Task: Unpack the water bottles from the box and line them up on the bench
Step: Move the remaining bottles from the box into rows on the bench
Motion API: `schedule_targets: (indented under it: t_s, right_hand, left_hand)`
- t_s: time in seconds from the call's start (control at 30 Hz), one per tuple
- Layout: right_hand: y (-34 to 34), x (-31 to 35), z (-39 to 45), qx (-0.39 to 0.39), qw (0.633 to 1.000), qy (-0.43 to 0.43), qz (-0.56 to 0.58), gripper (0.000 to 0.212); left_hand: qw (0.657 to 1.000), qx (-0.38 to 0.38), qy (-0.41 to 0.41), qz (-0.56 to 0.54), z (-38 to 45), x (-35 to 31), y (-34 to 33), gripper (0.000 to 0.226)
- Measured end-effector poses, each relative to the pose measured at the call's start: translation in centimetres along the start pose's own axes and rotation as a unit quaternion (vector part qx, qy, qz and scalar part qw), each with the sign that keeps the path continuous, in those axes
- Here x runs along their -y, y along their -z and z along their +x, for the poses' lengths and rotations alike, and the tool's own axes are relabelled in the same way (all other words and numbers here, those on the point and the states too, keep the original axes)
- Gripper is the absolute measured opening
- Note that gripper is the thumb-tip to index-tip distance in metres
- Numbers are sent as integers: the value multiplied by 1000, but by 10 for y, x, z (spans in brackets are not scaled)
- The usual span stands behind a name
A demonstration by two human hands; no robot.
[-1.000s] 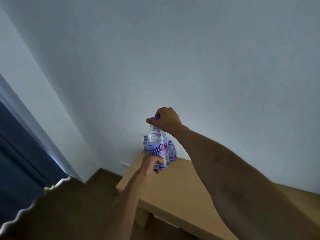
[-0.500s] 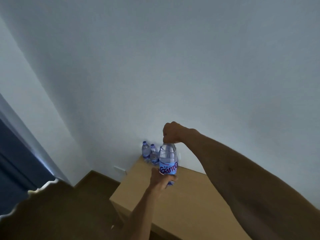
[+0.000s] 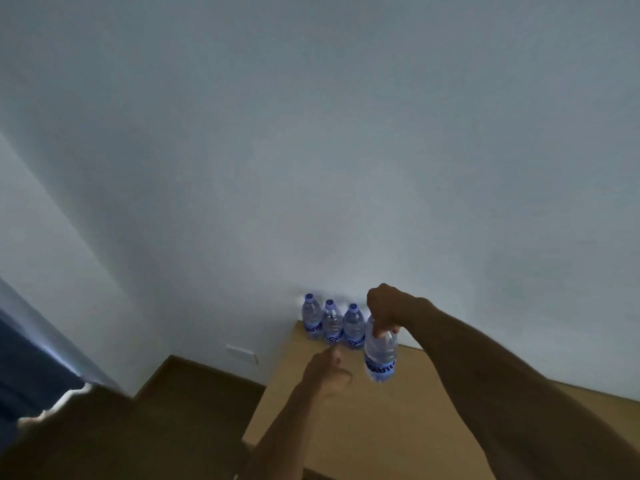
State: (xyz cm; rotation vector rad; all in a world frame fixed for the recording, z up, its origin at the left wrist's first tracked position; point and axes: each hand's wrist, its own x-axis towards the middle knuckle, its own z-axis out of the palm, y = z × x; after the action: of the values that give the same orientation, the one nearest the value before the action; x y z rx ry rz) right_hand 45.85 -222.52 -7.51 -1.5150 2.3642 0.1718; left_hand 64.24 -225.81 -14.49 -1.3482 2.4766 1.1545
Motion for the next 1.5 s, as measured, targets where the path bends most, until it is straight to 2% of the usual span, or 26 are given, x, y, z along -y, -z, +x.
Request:
schedule_targets:
  t_s: [0.1, 0.23, 0.4, 0.53, 0.67, 0.73, 0.87, 1.03, 1.13, 1.2, 1.27, 1.5]
  right_hand:
    - [-21, -1, 21, -1, 999, -34, 11, 38]
    - [-31, -10, 43, 11, 998, -58, 36, 32]
    - [-61, -34, 78, 49, 993, -86, 68, 38]
    - [-90, -50, 108, 69, 991, -86, 71, 36]
    - [-113, -51, 132, 93, 989, -63, 98, 28]
    - [-121, -44, 144, 103, 987, -59, 108, 31]
    - [-126, -16, 165, 99, 990, -21, 100, 43]
    - [-121, 25, 195, 70, 990, 19, 120, 36]
    - [-121, 50, 212, 65, 991, 30, 117, 19]
    - [-121, 63, 224, 59, 991, 33, 115, 26]
    - [-119, 76, 235, 43, 992, 34, 117, 13]
    - [-107, 101, 263, 31, 993, 31, 106, 16]
  left_hand:
    - [1000, 17, 13, 14, 24, 41, 18, 16]
    - [997, 13, 45, 57, 58, 69, 24, 31]
    - [986, 47, 4, 158, 101, 63, 8, 37]
    - [962, 72, -33, 262, 134, 50, -8, 36]
    - [947, 94, -31, 306, 160, 48, -22, 34]
    - [943, 102, -31, 314, 170, 51, -26, 34]
    - [944, 112, -9, 312, 188, 67, -22, 35]
    - [952, 111, 25, 285, 212, 92, -11, 38]
    - [961, 129, 57, 237, 226, 110, -7, 47]
    - [967, 138, 82, 196, 234, 123, -2, 54]
    - [969, 146, 99, 171, 242, 136, 3, 57]
    - [974, 159, 104, 121, 269, 170, 17, 52]
